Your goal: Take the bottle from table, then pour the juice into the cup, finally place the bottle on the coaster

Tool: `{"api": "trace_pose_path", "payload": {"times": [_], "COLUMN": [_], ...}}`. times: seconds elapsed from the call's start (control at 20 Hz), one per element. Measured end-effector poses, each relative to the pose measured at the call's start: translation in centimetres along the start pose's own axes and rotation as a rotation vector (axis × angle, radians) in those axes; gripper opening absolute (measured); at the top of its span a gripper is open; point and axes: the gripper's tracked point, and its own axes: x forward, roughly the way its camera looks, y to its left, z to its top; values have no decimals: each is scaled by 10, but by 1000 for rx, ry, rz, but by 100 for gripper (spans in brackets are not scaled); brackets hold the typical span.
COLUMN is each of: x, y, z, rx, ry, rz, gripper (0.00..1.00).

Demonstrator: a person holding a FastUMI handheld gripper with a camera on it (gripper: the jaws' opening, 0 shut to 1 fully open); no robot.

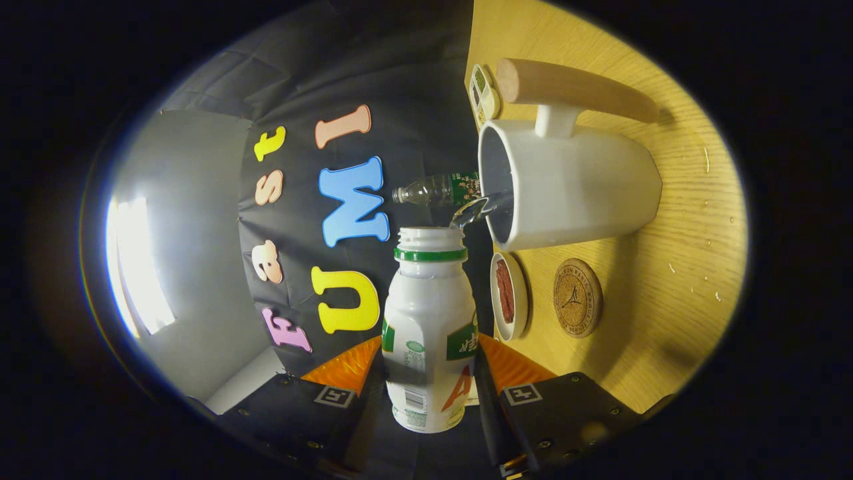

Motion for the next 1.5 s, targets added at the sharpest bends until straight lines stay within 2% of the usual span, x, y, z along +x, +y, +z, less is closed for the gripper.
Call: {"api": "trace_pose_path", "payload": {"times": [1.5], "x": [7], "y": [23], "z": [11], "rx": [92], "ry": [-36], "rz": [19], "gripper": [66]}}
